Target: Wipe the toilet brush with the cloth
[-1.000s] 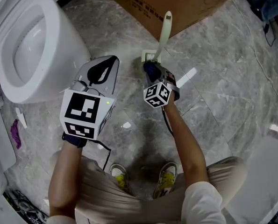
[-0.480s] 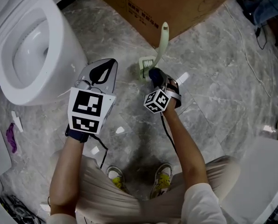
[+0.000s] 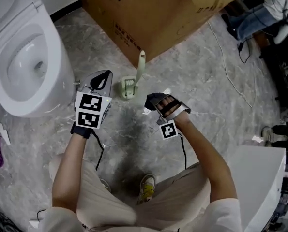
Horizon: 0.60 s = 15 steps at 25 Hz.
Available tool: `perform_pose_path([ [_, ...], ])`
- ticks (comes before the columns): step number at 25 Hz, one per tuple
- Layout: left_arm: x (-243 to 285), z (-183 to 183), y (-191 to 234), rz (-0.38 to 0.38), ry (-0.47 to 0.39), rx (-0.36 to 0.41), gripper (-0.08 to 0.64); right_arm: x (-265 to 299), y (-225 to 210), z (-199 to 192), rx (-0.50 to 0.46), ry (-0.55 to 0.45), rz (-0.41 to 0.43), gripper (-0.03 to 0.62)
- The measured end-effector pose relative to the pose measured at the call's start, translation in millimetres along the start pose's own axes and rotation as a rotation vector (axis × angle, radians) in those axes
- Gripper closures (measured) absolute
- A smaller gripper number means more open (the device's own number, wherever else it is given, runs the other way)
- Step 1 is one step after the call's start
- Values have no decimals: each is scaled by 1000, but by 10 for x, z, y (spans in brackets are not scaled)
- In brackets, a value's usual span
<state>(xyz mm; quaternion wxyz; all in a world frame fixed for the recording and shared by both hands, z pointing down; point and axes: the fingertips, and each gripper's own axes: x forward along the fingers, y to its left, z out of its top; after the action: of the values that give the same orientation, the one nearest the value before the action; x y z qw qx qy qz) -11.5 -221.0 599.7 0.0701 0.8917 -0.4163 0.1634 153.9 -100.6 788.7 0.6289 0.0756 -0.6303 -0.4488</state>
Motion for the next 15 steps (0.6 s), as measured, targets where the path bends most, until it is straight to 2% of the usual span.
perform_pose_path([
  [2, 71, -28, 1, 18, 10, -3, 558, -136, -51, -98, 11, 11, -22, 411],
  [6, 166, 48, -132, 28, 0, 20, 558, -71, -244, -562, 284, 161, -167, 413],
  [8, 162, 103, -219, 27, -1, 56, 558, 15, -481, -617, 352, 179, -210, 413],
  [10, 144, 238, -322, 27, 2, 89, 558, -12, -772, -556, 419, 155, -261, 413],
  [11, 128, 351, -387, 26, -2, 81, 558, -60, -858, -530, 463, 146, -275, 413],
  [13, 73, 614, -556, 18, -28, 14, 558, -200, -887, -493, 509, 152, -266, 413],
  [15, -37, 754, -762, 27, -62, -82, 558, -413, -778, -388, 476, 161, -214, 413],
])
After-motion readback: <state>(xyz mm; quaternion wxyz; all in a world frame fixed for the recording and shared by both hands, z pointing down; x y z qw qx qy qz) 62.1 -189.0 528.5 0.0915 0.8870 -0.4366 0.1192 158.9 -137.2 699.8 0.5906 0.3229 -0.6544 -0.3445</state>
